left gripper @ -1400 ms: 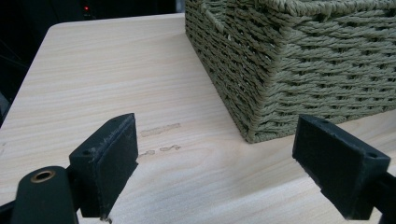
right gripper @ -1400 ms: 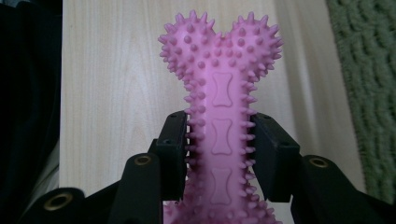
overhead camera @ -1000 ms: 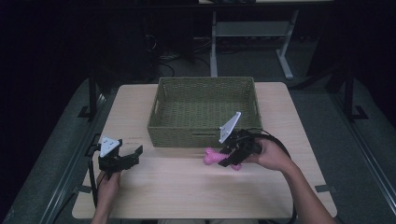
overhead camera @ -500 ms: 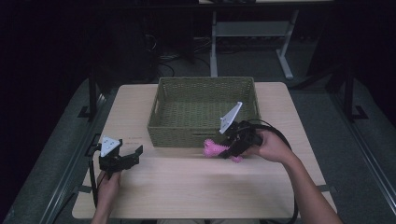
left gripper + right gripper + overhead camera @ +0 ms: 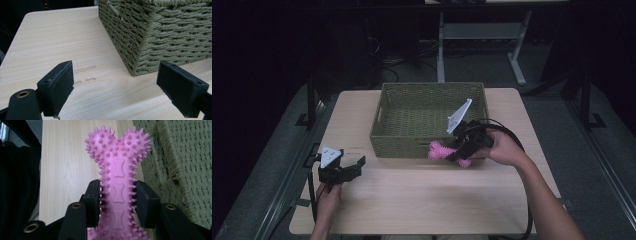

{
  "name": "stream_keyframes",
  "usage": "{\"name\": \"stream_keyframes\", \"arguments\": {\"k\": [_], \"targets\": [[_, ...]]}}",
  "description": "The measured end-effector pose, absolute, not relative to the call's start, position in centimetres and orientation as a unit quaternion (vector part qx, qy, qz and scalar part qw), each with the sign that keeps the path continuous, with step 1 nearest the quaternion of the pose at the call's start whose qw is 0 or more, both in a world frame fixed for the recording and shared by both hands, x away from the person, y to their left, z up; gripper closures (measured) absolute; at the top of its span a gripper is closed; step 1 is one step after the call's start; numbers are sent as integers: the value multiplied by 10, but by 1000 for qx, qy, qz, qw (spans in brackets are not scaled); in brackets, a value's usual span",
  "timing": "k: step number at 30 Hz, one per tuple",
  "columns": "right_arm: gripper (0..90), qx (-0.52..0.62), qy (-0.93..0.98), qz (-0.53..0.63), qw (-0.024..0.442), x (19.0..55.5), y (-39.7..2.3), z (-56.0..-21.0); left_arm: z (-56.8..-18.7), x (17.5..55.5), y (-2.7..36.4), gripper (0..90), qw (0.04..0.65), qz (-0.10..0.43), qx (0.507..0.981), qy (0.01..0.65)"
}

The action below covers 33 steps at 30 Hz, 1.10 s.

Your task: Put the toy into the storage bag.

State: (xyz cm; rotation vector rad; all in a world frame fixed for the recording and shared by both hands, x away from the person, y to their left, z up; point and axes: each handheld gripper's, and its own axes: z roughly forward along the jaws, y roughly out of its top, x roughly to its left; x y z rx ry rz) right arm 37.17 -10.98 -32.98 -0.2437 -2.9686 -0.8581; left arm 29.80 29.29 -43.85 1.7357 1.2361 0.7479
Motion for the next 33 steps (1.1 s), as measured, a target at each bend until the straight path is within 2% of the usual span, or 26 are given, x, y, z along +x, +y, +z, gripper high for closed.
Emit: {"name": "stream_keyframes", "arguments": {"k": [33], "targets": [[583, -91, -960, -265, 12, 404, -113, -291, -439, 298, 291, 137, 427, 298, 698, 491]]}}
